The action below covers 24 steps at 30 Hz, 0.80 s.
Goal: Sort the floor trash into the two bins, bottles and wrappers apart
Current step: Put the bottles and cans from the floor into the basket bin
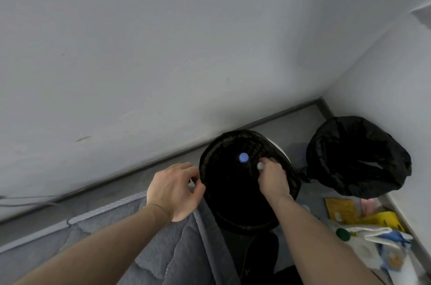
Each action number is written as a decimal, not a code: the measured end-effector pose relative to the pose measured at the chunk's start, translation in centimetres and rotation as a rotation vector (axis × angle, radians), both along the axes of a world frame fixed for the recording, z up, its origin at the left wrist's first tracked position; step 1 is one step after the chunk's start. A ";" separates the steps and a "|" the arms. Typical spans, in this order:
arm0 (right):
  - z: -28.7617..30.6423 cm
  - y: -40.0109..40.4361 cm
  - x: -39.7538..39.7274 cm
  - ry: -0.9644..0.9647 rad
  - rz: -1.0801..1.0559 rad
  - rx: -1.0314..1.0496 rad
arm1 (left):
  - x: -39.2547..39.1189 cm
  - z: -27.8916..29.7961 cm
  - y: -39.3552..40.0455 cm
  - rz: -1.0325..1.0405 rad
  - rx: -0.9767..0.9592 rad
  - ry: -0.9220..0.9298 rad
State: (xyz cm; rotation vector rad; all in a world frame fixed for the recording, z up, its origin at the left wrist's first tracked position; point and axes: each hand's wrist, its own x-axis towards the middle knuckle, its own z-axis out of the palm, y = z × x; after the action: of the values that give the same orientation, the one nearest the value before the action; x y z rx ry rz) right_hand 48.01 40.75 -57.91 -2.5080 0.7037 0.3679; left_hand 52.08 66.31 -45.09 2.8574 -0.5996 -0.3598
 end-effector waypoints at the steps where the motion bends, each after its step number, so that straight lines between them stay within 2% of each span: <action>1: 0.1 0.0 0.0 -0.005 -0.009 0.003 | 0.0 0.0 0.0 0.003 -0.001 0.001; 24: -0.3 -1.3 -1.3 -0.073 -0.050 0.131 | 0.0 -0.6 -0.1 0.035 0.009 -0.012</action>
State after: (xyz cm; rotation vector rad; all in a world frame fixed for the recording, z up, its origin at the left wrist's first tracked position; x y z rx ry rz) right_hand 46.68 39.47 -58.17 -2.3634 0.6897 0.2935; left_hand 52.07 66.17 -45.72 2.8762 -0.5511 -0.3409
